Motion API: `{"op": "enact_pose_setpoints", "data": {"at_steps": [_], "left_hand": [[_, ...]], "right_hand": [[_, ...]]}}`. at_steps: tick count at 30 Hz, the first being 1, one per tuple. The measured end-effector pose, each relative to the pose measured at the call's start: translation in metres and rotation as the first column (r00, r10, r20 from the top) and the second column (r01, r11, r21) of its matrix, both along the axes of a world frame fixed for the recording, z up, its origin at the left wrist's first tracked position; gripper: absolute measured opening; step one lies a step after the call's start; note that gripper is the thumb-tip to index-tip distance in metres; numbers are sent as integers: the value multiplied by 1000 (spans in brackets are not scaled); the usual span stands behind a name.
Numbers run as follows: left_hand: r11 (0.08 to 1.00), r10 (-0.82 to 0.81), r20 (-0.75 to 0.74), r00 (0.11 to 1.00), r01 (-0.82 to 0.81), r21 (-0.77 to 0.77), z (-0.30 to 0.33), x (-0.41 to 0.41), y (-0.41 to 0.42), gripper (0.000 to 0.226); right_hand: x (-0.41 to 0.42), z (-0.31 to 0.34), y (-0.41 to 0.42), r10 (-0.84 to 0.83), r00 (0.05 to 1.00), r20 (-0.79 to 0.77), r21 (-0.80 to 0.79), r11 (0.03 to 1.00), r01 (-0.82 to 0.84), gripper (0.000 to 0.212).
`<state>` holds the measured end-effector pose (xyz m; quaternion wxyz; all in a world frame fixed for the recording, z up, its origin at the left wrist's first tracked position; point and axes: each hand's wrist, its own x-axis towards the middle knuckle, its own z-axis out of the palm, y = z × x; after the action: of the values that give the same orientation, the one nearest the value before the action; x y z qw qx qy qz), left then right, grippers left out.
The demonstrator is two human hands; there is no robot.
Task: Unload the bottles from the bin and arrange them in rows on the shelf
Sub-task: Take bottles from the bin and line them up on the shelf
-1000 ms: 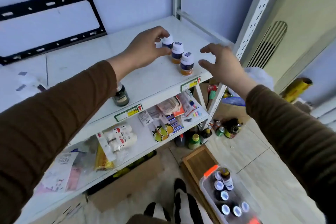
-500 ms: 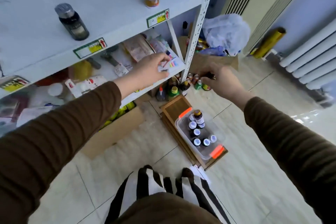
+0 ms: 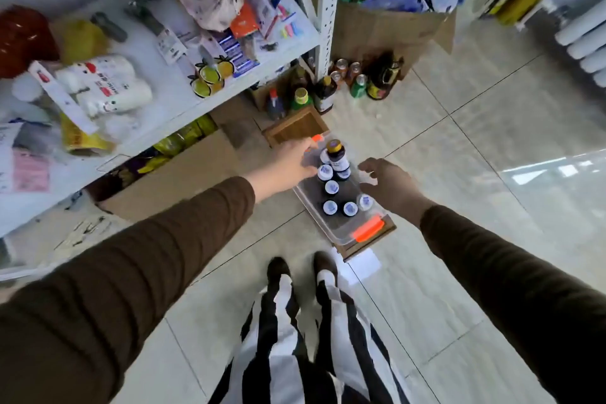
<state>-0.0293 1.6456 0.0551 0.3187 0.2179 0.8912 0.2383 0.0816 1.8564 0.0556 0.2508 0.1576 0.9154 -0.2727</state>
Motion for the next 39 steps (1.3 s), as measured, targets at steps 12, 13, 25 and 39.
{"op": "enact_pose_setpoints", "data": {"at_steps": [12,13,25,39], "left_hand": [[968,109,60,992,-92,-235,-148,25,56,59],[963,138,63,988,-119,-243,-157,27,58,64],[935,308,97,947,-282,-218,-227,13,86,21],[967,253,197,947,-254,-20,-99,0,39,46]], "right_hand": [[29,-157,3,326,933,150,164,923,-349,52],[29,-166,3,360,919,161,181,904,-386,52],[11,-218,-7,503,826,253,274,782,-560,50],[-18,-72,25,-31,999,-15,-231,973,27,36]]}}
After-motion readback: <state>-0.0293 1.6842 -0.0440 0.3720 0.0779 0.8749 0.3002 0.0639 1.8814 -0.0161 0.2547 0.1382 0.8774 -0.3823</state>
